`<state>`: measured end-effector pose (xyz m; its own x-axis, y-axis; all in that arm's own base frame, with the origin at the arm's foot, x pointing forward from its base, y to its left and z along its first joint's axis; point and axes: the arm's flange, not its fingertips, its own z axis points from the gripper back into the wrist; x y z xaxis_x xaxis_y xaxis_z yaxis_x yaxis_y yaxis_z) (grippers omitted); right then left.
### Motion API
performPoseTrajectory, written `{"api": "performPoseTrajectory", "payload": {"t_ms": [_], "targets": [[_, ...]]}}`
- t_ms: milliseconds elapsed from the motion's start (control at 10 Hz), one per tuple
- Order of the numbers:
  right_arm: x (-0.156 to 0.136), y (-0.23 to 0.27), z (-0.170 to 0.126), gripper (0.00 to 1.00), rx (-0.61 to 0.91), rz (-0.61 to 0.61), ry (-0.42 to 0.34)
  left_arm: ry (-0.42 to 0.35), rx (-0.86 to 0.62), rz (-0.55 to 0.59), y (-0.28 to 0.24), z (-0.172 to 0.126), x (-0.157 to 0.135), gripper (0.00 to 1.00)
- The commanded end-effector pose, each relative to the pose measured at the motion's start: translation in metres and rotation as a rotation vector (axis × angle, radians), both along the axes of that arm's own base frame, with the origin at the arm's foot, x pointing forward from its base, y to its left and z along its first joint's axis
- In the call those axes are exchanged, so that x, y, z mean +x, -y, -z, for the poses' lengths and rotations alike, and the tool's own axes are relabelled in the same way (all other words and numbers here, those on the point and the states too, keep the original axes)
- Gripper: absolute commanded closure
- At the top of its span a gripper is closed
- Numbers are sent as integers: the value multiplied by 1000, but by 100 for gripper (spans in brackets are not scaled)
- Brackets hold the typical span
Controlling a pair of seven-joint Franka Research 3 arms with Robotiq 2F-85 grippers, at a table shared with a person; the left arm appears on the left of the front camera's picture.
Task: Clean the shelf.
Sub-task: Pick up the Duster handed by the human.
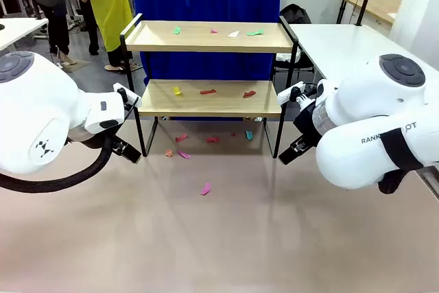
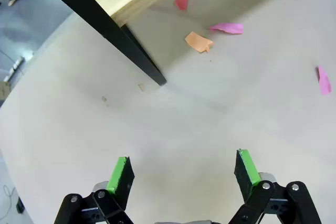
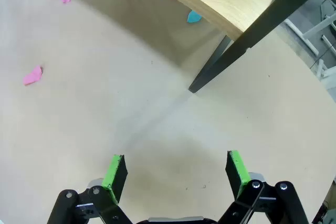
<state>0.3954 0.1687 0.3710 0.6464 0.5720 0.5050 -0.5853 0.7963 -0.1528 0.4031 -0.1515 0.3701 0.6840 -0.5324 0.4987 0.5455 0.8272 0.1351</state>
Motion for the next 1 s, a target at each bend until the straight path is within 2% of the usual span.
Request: {"api": "performPoseTrajectory", "payload": {"t_ms": [0,800,900], "targets": [[0,0,0,0,0,0,0,0,0,0,0,0,0,0],[0,0,0,0,-1,0,0,0,0,1,1,0,0,0],[4,4,-26,0,30,7,23,8,-13,56,-7,-24,-6,0]]}}
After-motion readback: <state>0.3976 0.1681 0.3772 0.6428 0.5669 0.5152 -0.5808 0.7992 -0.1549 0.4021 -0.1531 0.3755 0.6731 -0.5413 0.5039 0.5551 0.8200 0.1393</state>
